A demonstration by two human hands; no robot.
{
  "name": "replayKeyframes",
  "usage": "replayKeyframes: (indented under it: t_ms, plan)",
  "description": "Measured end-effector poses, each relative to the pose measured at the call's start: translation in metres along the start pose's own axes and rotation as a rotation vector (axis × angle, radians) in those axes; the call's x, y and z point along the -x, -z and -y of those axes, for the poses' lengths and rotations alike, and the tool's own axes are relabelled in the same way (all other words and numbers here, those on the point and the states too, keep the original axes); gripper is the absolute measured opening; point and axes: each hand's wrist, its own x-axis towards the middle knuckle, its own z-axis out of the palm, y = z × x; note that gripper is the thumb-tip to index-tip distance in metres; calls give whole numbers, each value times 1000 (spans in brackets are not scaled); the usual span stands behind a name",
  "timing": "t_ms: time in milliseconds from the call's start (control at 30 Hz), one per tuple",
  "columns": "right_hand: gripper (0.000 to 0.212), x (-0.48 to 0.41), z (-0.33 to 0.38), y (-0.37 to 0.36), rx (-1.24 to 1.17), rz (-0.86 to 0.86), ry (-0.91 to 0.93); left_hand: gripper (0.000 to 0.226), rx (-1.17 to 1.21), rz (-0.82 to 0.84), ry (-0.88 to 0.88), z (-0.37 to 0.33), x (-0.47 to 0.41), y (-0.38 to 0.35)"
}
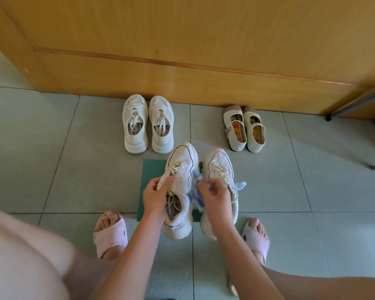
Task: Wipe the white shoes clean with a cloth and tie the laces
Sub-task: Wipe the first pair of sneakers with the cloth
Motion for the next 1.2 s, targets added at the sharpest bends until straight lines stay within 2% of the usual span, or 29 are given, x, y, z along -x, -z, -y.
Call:
replayKeyframes:
  t_ms: [33,67,133,167,267,333,467,500,633,767,1100,1200]
  plan:
    - [18,-10,10,2,-91,-50,24,13,-17,1,-10,0,0,-1]
    - [30,-24,18,1,-158,-84,39,12,-29,2,-17,0,1,-1]
    - [51,-56,27,-7,-95,-123,68,12,-43,4,-20,-1,1,-1]
    - [51,-70,29,-14,-15,-138,88,13,-46,5,-20,-1,1,-1]
    - [35,-99,27,-31,122,-185,135,15,-52,0,-21,-2,0,0]
    - [31,-109,21,-37,172,-177,132,15,-61,-1,-23,-2,0,0]
    - [27,-103,-2,-39,486,-217,141,11,-48,-7,-21,-2,0,0]
    - [24,-99,-6,-37,503,-231,151,11,-33,-9,-21,-2,0,0]
    - [19,-76,-11,-30,307,-155,142,13,51,-7,10,-4,2,-1]
    - [22,-63,-18,-34,230,-178,106,13,52,-22,13,-4,2,-1]
    - [13,-13,-39,-35,252,-159,80,17,-27,-43,-7,0,0,-3]
    - [10,3,-45,-31,239,-96,55,18,-34,-44,-10,-1,-1,1]
